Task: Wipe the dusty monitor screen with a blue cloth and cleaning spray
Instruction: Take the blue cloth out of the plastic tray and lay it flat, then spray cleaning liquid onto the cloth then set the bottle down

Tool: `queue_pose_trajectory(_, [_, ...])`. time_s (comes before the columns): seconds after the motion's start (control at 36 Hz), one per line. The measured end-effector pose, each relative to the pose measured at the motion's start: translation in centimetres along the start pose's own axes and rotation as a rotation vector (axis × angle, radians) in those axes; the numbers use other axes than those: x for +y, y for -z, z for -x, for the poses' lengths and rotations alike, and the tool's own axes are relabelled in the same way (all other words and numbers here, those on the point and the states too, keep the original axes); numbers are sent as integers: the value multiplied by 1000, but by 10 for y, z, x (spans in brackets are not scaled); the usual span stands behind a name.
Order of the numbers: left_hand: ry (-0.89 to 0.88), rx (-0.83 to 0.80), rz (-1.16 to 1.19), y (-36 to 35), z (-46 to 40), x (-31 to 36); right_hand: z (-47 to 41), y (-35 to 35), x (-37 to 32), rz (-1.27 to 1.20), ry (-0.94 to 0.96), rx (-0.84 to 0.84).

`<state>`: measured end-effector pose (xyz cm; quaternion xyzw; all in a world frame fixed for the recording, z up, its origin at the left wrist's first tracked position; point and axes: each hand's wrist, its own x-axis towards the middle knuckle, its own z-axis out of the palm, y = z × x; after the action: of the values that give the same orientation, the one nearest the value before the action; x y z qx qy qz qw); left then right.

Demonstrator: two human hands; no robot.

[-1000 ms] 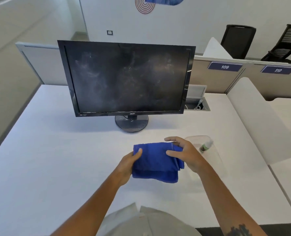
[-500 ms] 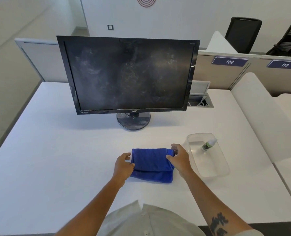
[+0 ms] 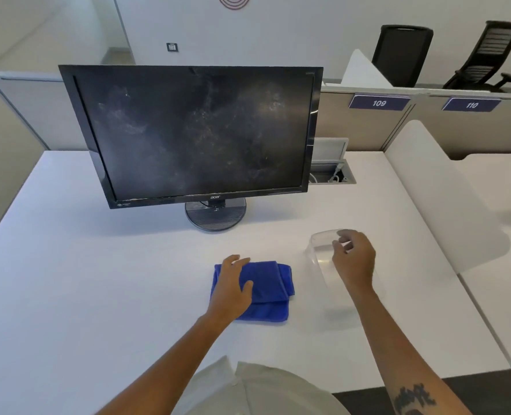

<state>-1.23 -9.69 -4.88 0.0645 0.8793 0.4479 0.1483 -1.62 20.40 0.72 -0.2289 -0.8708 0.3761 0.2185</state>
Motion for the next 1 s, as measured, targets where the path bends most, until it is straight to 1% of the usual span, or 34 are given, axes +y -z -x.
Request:
queue_pose_trajectory(0.06, [-57, -111, -28, -12, -3, 16, -9, 10, 8, 75, -4, 55])
queue_pose_trajectory(0.11, [-130, -219, -76, -26, -3, 32, -16, 17, 16, 154, -10, 64])
queue_pose_trajectory(0.22, [-302, -407, -193, -53, -2, 63, -25, 25, 27, 223, -61, -33])
queue_pose_trajectory(0.31, [-389, -453, -332, -69, -4, 79, -28, 25, 36, 281, -87, -119])
queue_pose_trajectory(0.39, [-435, -474, -381, -82, -5, 85, -27, 24, 41, 300, -96, -168])
queue_pose_trajectory(0.47, [-428, -497, -364, -87, -7, 87, -25, 22, 42, 315, -81, -180])
queue_pose_trajectory(0.58, [-415, -501, -336, -86, -8, 88, -27, 22, 44, 241, -80, -199])
queue_pose_trajectory(0.81, [-331, -439, -212, -73, -6, 89, -29, 27, 43, 131, -106, -167])
queue_pose_trajectory(0.92, [-289, -391, -122, -65, -6, 91, -38, 41, 26, 73, -56, -136])
queue_pose_trajectory(1.0, [-275, -332, -53, -57, -5, 96, -45, 53, 3, 41, 1, -144])
